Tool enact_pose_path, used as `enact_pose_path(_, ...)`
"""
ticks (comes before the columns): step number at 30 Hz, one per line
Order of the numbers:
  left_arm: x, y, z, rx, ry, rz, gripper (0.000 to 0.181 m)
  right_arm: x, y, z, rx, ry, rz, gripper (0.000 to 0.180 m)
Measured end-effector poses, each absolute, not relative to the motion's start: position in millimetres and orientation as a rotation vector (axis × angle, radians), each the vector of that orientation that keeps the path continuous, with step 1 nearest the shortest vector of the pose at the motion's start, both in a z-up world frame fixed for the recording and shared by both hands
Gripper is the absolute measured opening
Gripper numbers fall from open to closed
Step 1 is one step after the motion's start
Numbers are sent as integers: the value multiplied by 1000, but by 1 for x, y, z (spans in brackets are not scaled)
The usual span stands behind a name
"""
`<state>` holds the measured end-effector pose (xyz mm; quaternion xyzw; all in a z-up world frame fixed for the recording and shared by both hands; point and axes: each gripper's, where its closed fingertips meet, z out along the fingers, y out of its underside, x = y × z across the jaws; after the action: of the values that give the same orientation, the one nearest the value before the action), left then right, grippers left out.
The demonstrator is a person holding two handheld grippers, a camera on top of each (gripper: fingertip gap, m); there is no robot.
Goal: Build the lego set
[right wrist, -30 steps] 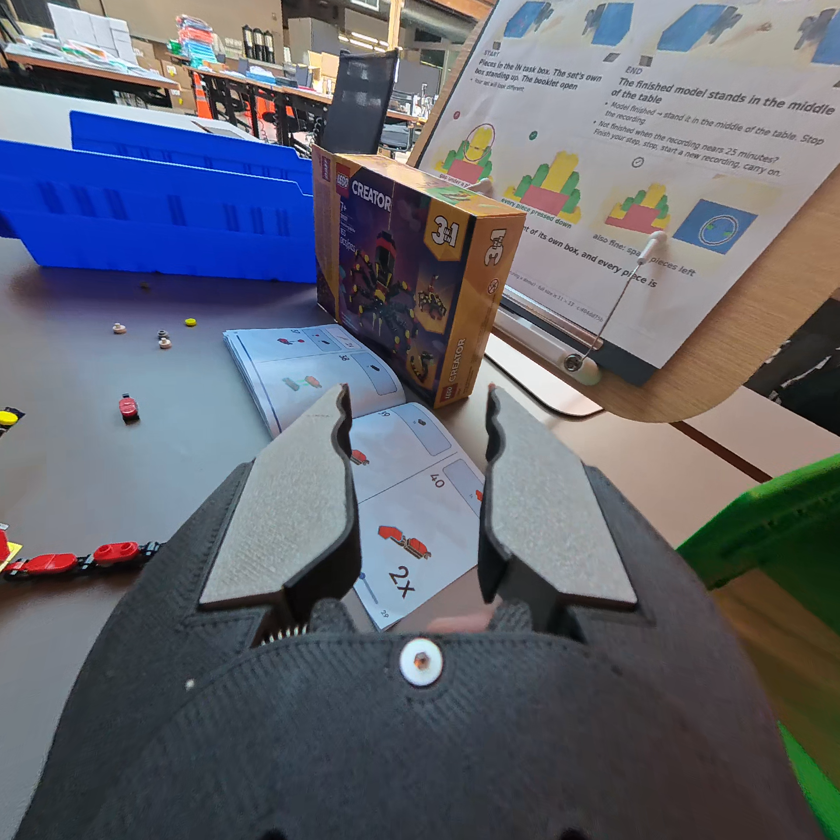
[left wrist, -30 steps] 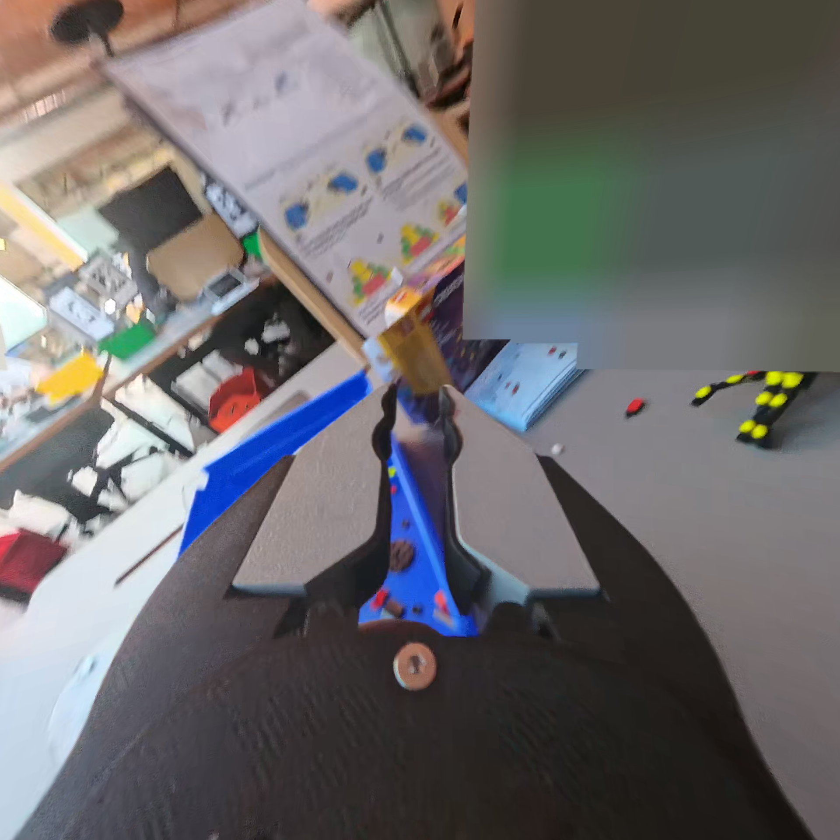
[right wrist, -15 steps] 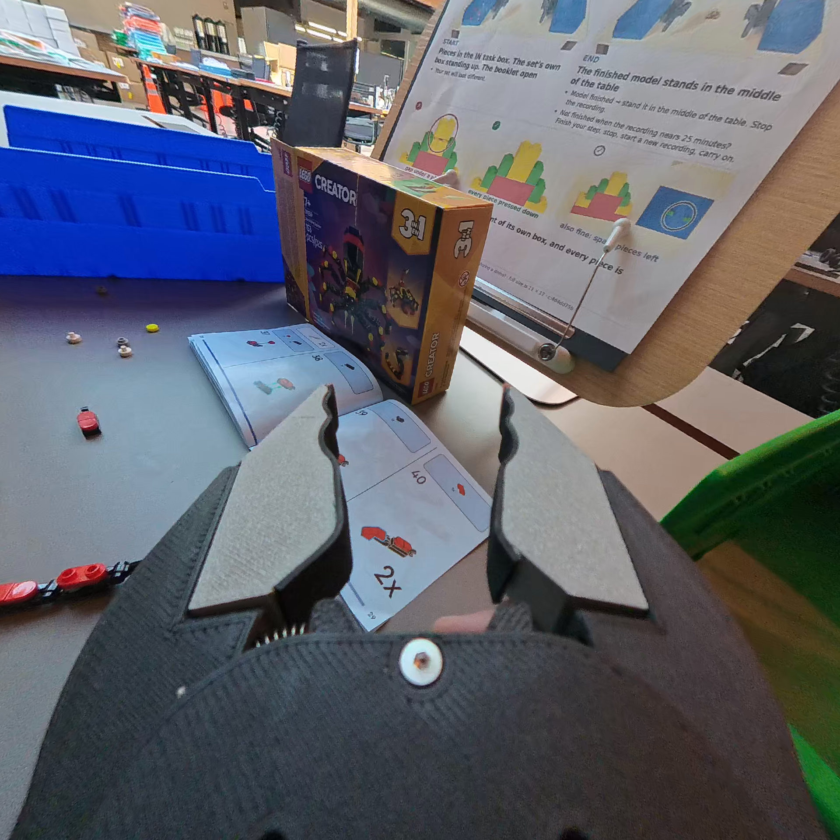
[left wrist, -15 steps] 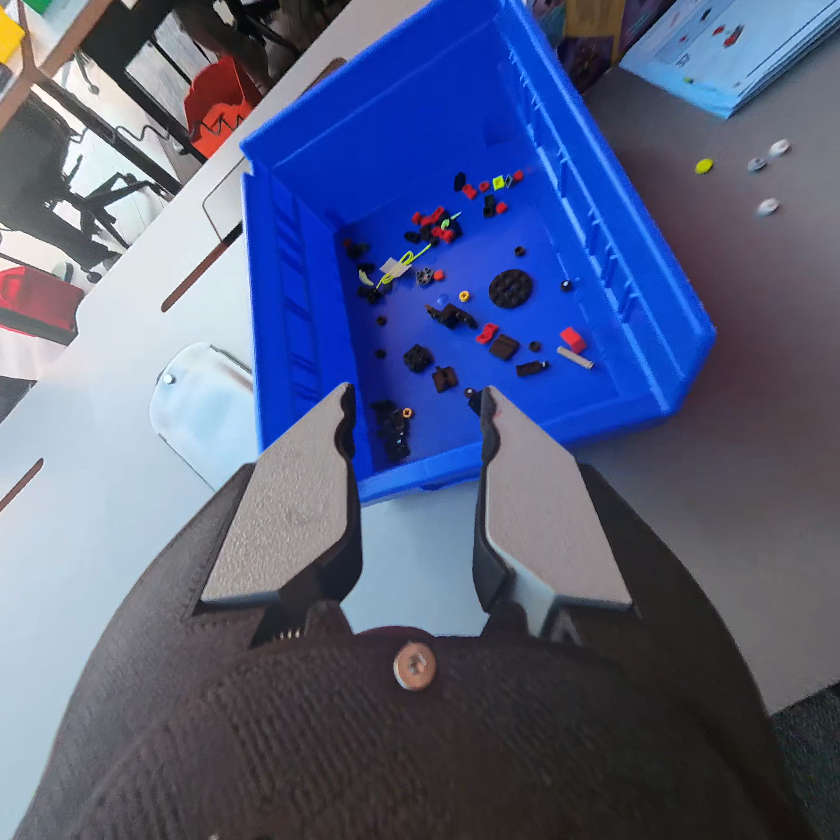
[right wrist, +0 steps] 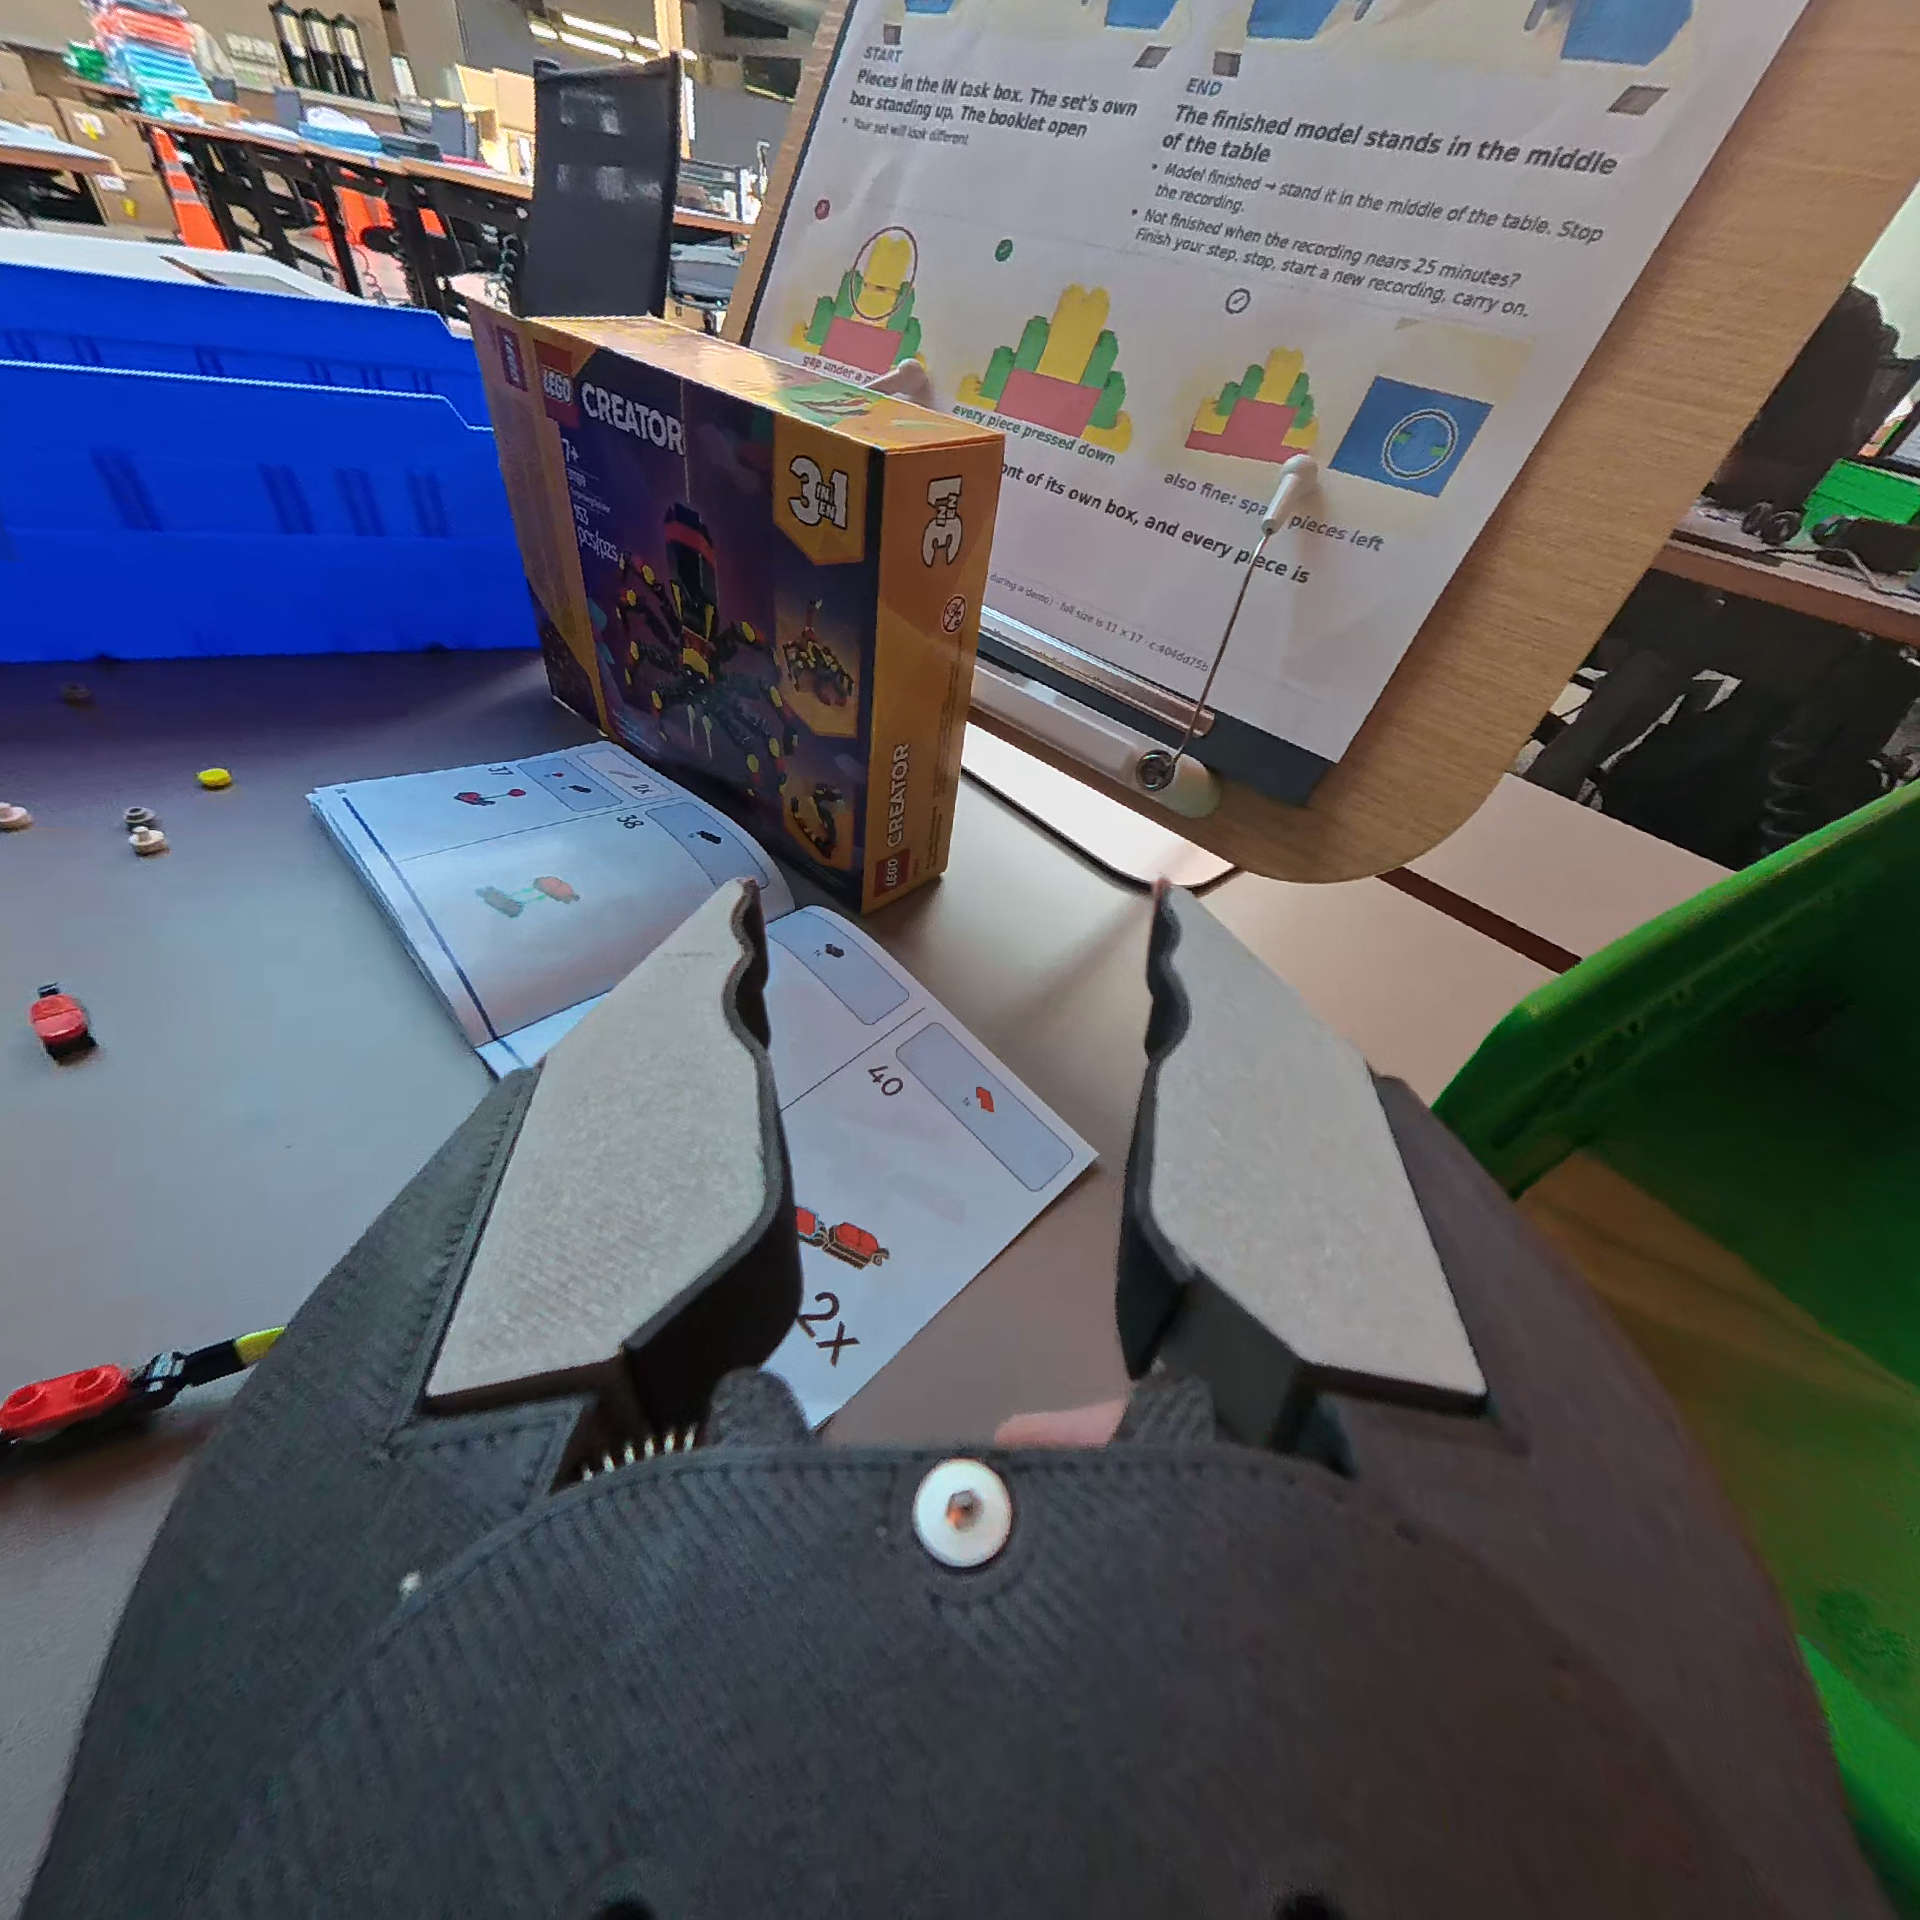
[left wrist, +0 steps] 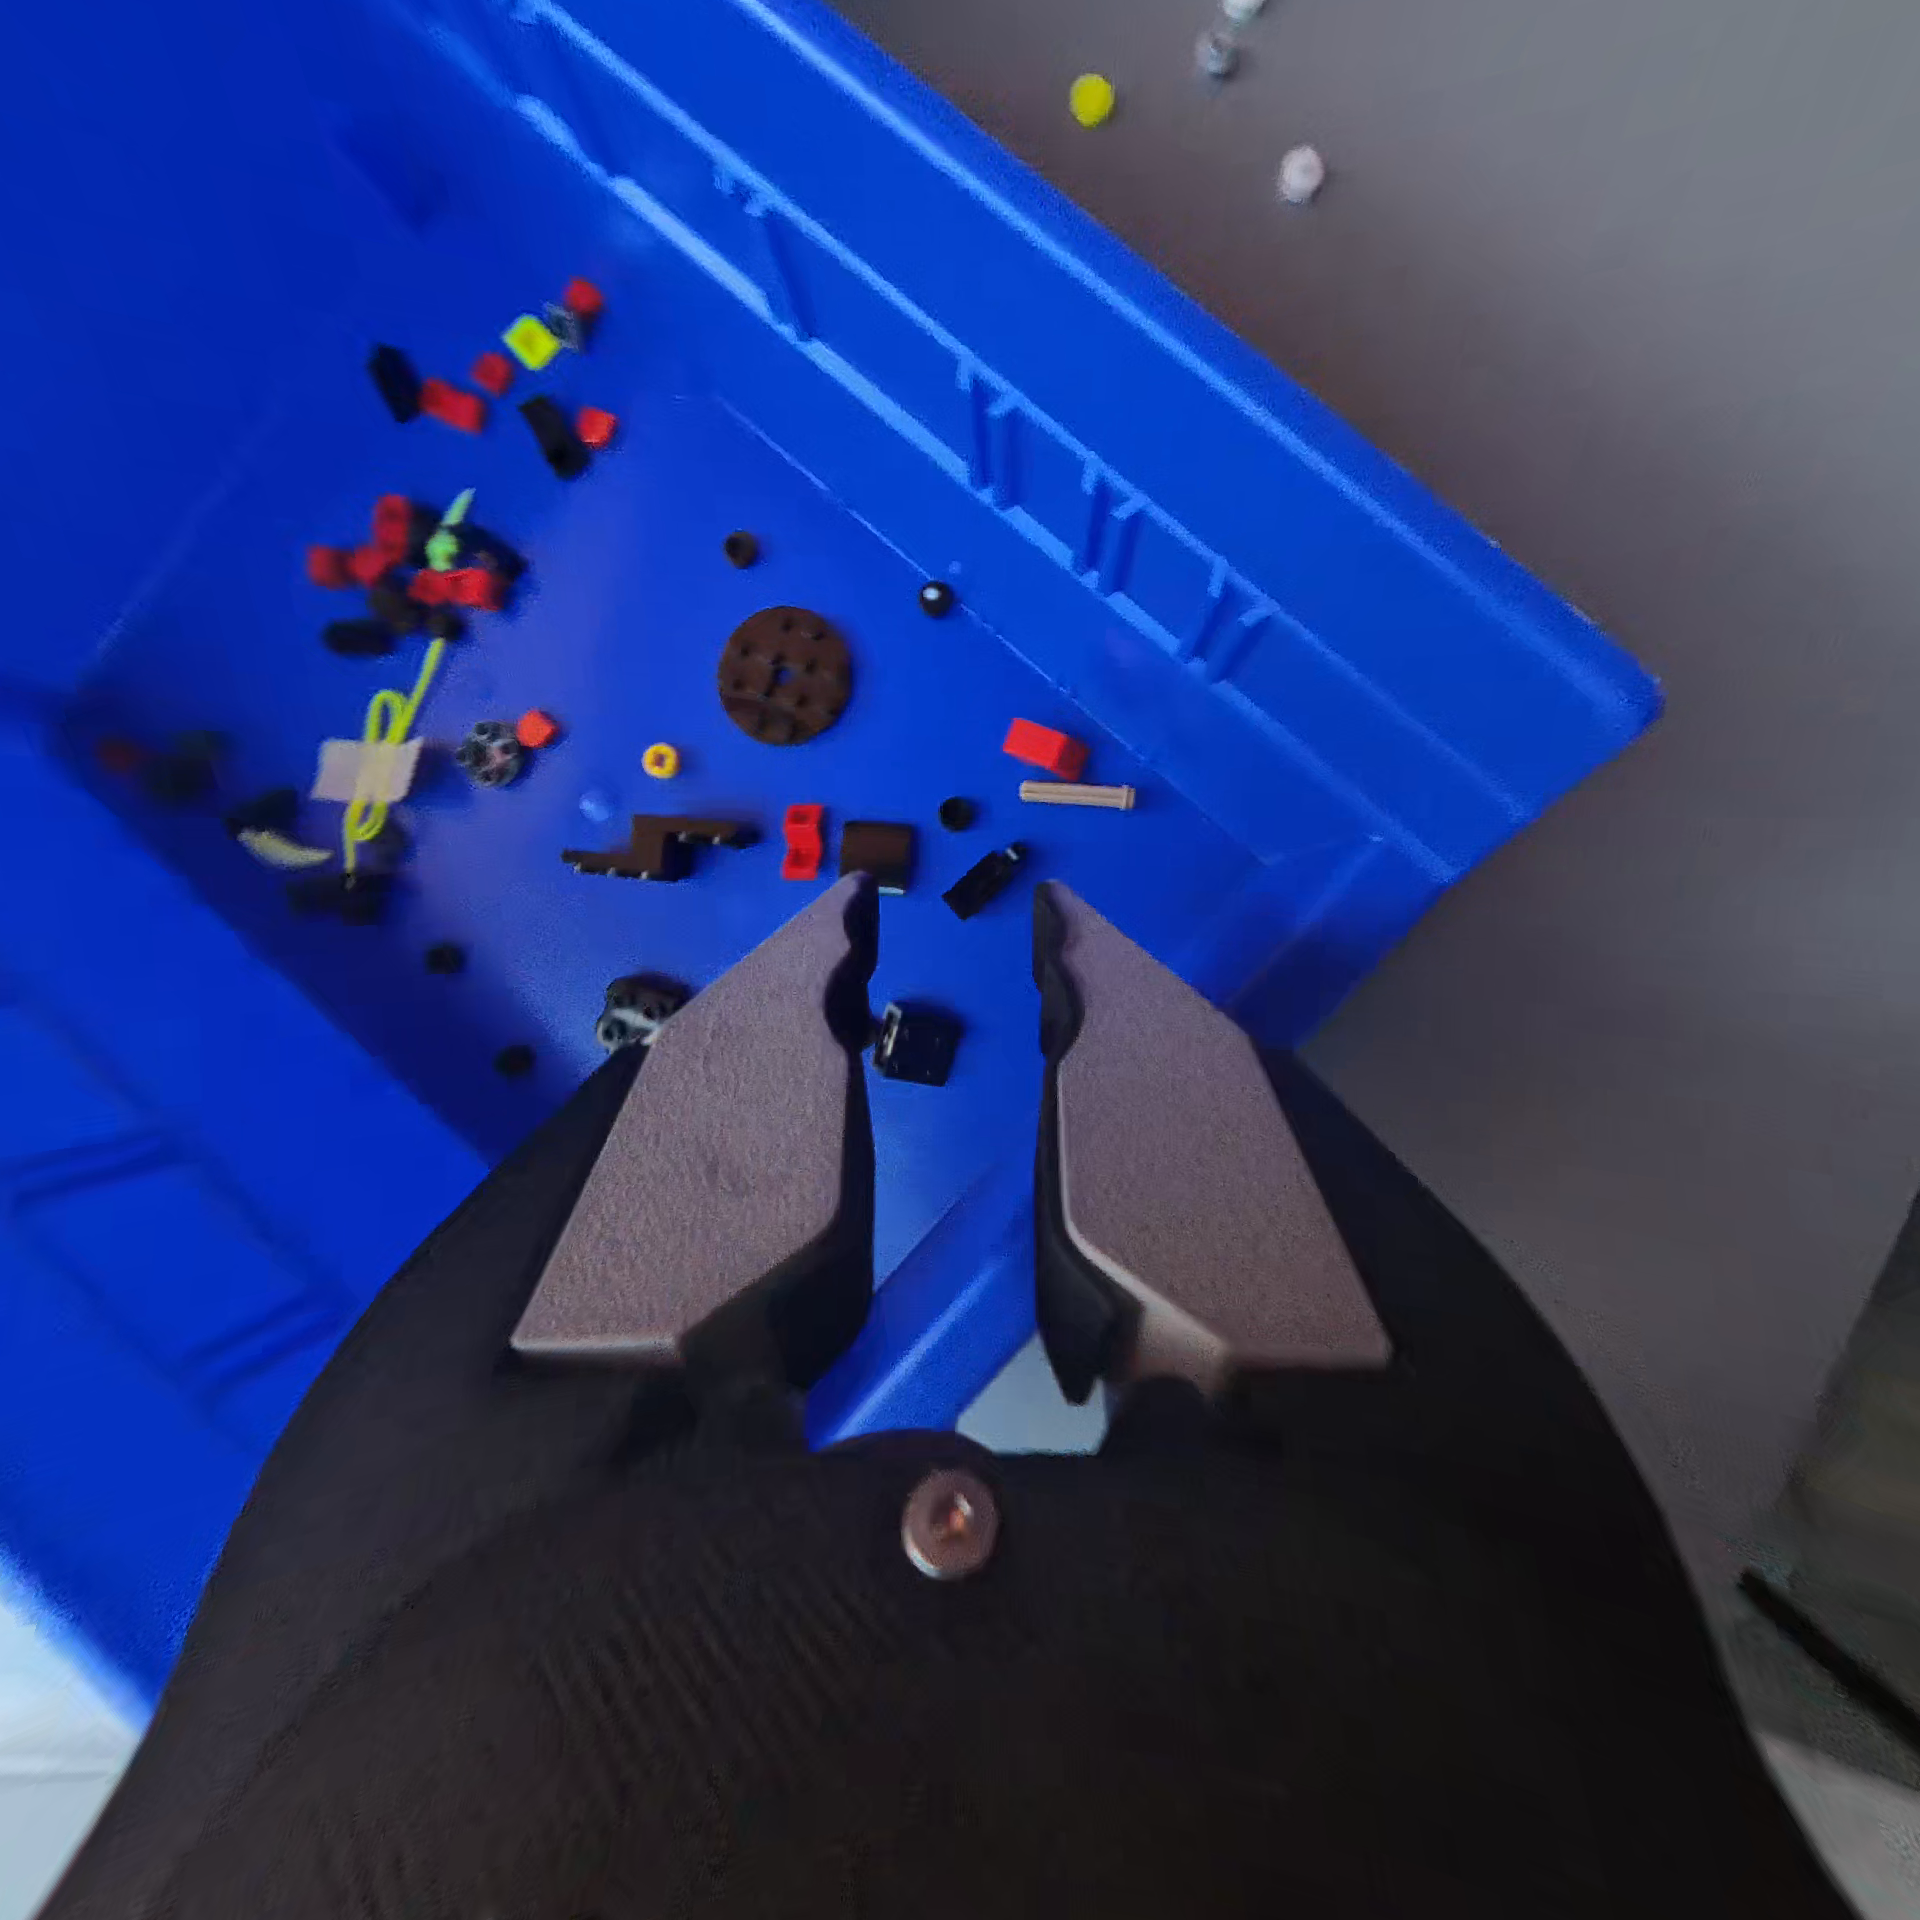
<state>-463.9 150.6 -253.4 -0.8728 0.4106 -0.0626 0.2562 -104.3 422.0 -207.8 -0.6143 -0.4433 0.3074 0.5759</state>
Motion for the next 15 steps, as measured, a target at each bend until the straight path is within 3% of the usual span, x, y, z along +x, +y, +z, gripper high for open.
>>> enact_pose_path(11, -466, 154, -287, -2463, 1514, -106, 29, -104, 421, -206, -1432, -1032, 735, 69)
enact_pose_path(15, -460, 150, -290, -2456, 1615, -121, 8, -100, 424, -203, -1433, -998, 760, 67)
